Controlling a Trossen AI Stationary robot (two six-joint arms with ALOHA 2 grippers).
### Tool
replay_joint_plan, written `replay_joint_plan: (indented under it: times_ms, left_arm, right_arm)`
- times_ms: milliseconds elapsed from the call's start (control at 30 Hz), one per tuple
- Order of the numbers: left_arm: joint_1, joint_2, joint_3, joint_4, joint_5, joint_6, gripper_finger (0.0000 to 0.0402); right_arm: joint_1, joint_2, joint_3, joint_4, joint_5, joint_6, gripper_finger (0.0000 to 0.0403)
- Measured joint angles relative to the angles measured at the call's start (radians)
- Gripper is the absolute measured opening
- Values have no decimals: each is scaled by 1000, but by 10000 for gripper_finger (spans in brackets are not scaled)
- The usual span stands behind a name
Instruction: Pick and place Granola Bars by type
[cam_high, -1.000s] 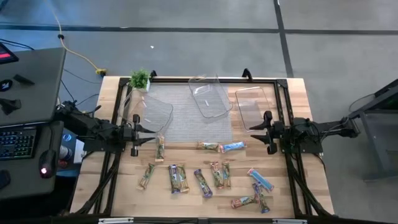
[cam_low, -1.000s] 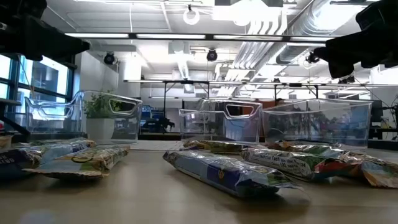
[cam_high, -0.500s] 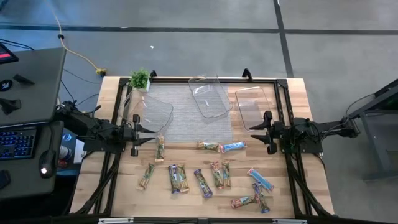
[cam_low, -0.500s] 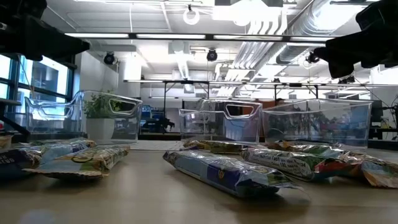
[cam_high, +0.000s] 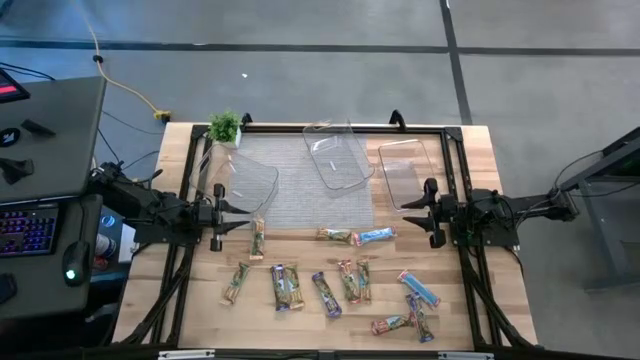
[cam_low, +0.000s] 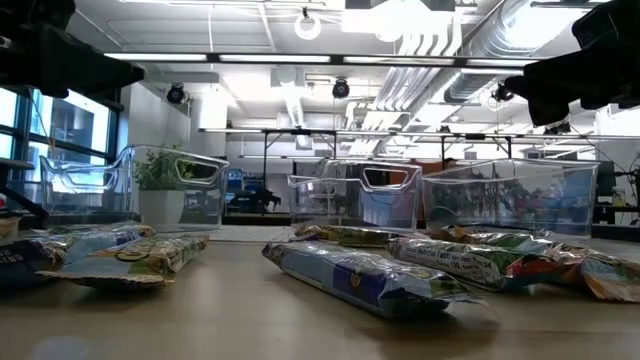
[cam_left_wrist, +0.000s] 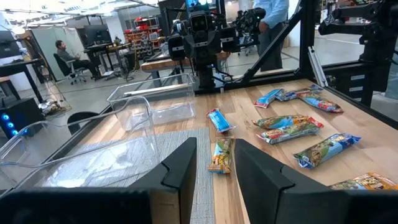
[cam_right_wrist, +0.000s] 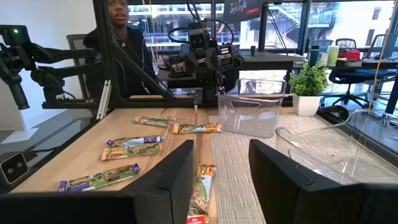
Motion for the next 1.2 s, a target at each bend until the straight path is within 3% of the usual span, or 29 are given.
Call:
replay_joint_plan:
  times_ms: [1200]
  left_arm:
    - [0, 0, 0, 0, 0, 0, 103]
  right_arm:
    - [0, 0, 0, 0, 0, 0, 138]
